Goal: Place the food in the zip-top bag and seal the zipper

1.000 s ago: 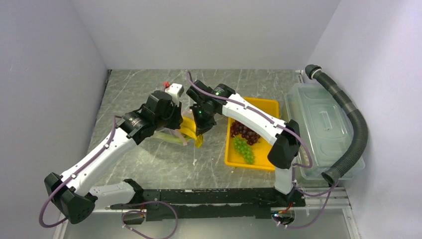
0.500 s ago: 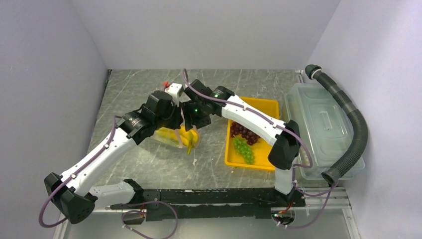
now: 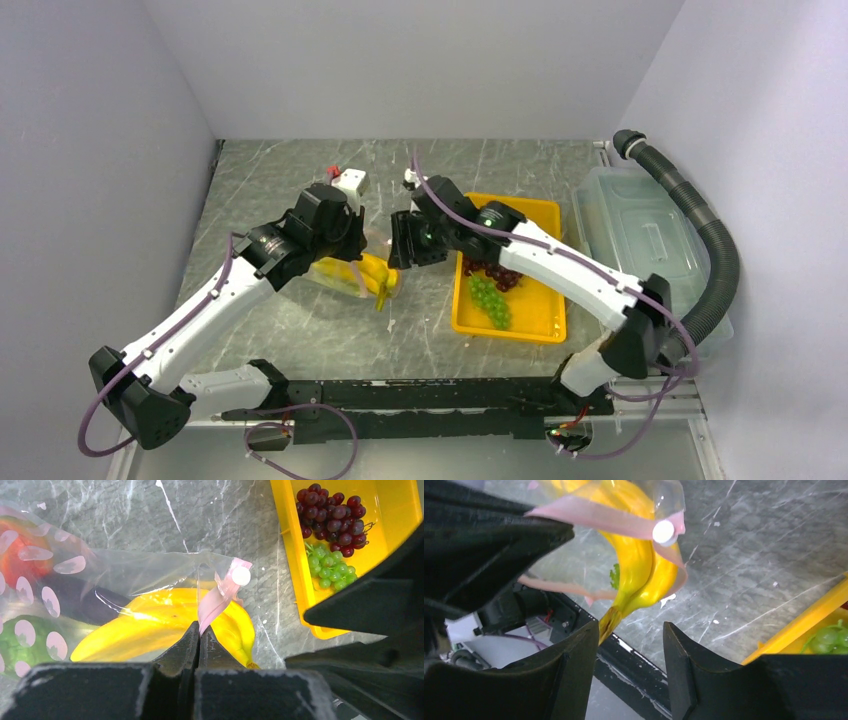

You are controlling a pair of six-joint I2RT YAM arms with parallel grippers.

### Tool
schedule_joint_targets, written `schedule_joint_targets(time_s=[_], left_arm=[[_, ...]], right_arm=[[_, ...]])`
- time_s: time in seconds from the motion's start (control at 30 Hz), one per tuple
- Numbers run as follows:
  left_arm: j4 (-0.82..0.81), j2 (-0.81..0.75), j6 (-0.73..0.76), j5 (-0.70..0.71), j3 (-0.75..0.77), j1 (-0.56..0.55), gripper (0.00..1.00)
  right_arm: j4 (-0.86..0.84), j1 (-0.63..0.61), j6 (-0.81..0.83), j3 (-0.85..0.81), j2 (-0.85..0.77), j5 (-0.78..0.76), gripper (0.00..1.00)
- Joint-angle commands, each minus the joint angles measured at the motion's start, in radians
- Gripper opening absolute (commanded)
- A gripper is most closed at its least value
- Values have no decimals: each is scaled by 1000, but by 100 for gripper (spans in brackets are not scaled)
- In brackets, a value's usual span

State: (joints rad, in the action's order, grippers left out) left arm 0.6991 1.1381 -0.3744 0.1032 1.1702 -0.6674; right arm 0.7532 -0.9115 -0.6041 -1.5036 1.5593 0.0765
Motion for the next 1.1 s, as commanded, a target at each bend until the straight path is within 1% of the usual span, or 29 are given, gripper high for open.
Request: schedule_joint_targets(time_s=[0.0,0.1,0.17,0.23,0.33,0.47,0.6,0.87,1.0,1.07], left_arm=[[-30,-15,6,15,34,0,0],[-29,-13,7,14,36,4,0],[-29,-12,6,14,37,3,0],[-30,-14,6,13,35,5,0],[-27,-15,6,18,37,5,0],[-32,-21,6,18,32,6,0],[-30,-17,5,13,33,5,0],[-30,-19,5,10,34,5,0],[-31,-21,6,7,35,5,0],[-33,-23,6,2,33,5,0]], right_arm=[[-160,-9,-53,129,-137,66,52],[-276,-33,-92,246,-222,80,51],[-321,-59,-114,304,-258,62,51],[-341,-96,-132,332,-279,19,51],[-364,-161,-157,362,-298,-86,53],[-347,-223,-186,357,-270,-214,53],[-287,-261,-208,317,-221,-310,53],[-238,-279,-230,241,-105,-334,52],[-240,-279,-239,234,-84,-344,46],[-246,-279,-242,236,-85,-351,40]])
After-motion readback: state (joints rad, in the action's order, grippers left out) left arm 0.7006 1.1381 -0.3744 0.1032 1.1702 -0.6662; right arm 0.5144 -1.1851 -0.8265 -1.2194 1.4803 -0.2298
